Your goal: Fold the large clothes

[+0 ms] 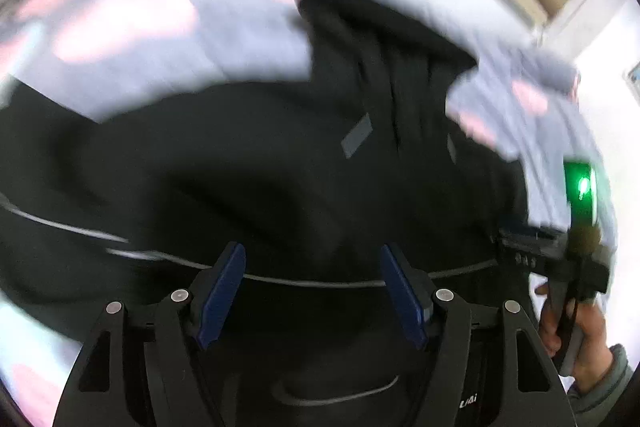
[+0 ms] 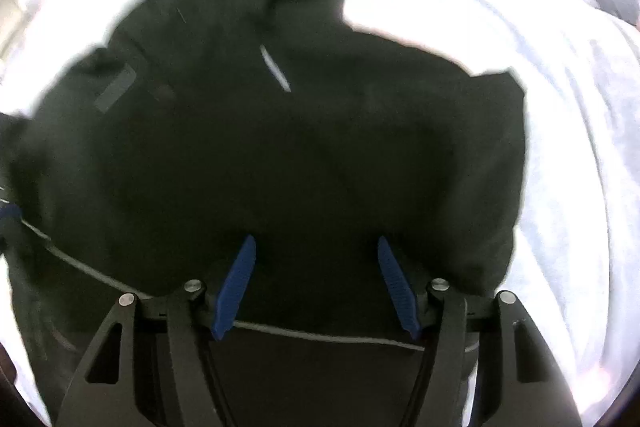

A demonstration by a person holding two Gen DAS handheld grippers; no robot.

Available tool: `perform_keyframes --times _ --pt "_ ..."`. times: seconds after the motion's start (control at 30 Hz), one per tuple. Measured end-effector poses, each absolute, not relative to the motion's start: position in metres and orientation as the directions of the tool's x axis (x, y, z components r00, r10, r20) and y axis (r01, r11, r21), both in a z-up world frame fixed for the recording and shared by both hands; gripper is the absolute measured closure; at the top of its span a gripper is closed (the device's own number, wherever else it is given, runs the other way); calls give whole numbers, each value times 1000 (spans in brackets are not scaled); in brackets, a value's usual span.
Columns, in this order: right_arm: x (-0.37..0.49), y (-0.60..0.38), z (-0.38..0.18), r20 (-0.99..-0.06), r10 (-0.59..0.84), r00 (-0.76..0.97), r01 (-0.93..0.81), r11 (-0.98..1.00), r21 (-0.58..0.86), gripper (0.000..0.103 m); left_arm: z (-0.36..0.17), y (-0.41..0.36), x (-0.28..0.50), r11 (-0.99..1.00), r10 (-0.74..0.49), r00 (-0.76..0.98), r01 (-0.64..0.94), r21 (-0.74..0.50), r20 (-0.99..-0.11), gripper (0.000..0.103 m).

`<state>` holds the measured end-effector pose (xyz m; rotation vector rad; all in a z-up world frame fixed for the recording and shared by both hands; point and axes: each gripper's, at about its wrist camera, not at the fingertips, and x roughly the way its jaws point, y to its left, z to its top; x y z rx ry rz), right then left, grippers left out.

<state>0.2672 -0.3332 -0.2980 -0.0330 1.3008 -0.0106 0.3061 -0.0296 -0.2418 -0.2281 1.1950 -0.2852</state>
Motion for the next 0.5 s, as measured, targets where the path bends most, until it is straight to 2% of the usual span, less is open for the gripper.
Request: perform_keyframes --times 0.03,0.1,0.2,0.3,0.43,0.5 --pt "265 -333 -303 -965 -34 261 -10 999 -38 37 -259 -37 310 946 -323 302 81 -313 -897 32" --pt "267 -330 -304 -969 -52 240 -9 998 -56 37 -290 -52 313 976 -218 276 68 -207 -936 32" --pt "265 -330 -300 -972 -44 231 -17 999 -50 36 -291 -67 311 991 -115 310 103 -87 -944 31" --pt "258 -334 -290 -969 -20 248 -32 999 -29 36 -283 -60 310 990 -127 302 99 -101 -945 31" --pt "210 -341 -258 -956 41 290 -30 999 34 36 -254 -49 283 978 -207 325 101 -184 -923 31" --pt "185 -341 -258 -958 9 287 -35 999 -1 36 -248 -44 267 969 -249 331 94 -230 -910 31"
